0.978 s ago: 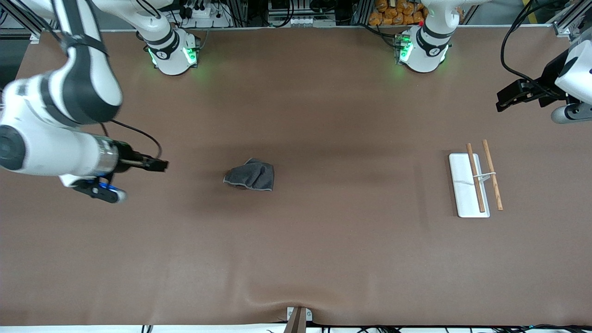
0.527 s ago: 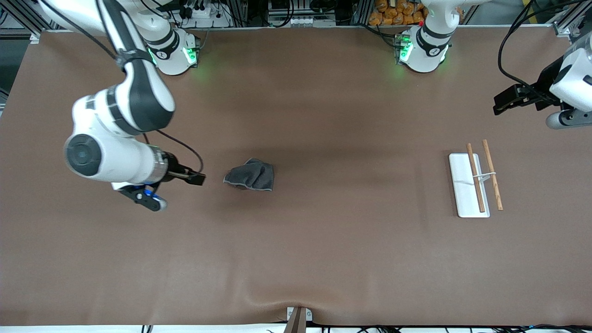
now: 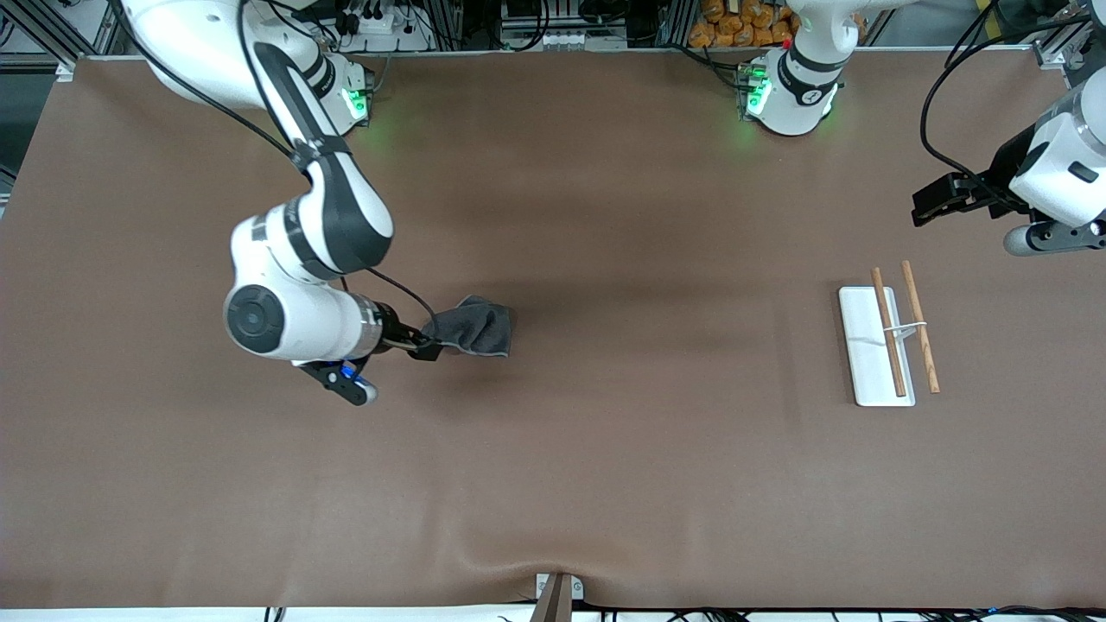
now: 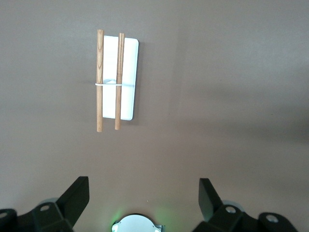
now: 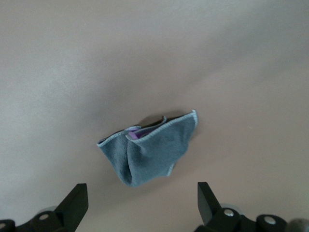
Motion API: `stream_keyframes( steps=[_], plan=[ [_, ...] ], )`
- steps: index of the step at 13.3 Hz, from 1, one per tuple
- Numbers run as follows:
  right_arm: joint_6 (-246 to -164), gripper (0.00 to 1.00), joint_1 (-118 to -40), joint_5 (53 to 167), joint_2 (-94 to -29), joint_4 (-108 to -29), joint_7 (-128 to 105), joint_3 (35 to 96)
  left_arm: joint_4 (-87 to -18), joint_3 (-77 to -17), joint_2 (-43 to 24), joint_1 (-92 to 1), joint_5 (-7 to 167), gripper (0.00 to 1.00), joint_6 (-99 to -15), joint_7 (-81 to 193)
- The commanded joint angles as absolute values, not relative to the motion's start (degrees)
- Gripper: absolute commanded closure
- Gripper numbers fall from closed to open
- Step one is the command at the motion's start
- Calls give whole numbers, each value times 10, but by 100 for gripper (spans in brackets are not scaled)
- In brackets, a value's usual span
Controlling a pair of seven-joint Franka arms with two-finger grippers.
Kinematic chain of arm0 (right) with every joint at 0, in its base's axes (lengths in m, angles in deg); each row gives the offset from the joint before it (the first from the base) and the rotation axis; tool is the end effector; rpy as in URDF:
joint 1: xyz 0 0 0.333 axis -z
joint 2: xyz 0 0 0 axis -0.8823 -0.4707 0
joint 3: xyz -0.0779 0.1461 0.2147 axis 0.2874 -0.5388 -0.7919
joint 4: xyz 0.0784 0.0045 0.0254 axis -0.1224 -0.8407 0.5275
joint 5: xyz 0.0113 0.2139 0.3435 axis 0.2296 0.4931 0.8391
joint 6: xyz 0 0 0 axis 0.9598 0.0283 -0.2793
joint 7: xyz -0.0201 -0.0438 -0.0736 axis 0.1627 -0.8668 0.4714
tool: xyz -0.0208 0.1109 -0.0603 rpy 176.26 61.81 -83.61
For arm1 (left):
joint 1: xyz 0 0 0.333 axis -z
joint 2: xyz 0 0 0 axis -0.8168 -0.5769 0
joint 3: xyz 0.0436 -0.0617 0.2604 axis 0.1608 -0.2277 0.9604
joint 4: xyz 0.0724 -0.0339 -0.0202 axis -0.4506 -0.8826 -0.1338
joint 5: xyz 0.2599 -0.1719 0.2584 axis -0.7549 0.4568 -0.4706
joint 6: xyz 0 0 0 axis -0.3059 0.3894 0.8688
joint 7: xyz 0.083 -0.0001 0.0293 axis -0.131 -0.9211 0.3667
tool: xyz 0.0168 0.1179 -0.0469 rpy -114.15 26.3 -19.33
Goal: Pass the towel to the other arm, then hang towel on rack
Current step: 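Reach the right gripper toward the grey towel on the table, then lower the right gripper onto the towel and close on it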
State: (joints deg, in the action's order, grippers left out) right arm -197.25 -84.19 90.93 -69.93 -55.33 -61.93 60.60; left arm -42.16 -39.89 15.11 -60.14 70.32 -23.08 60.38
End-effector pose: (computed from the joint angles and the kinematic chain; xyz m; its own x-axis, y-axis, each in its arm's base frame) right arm 0.6122 0.2726 0.2683 0.8174 -0.4792 -0.3197 -0.5190 -0.8534 -0.0478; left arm 0.5534 -0.0535 0.5430 0.9886 0.0917 -0.1195 0.0881 -0.9955 -0.0352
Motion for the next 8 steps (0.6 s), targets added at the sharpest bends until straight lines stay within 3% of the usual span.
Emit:
stream_keyframes(
  steps=[1,3,8],
  plan=[
    [-2030,0,-871,913,-718,-575,-630,611,-435,-401,157,-602,700,0,-246,597],
    [-2063,0,-875,912,-736,-589,-630,612,-440,-401,157,-602,700,0,-247,597],
    [-2094,17,-886,880,-769,-598,-630,611,-447,-401,157,-603,700,0,-251,597]
  ],
)
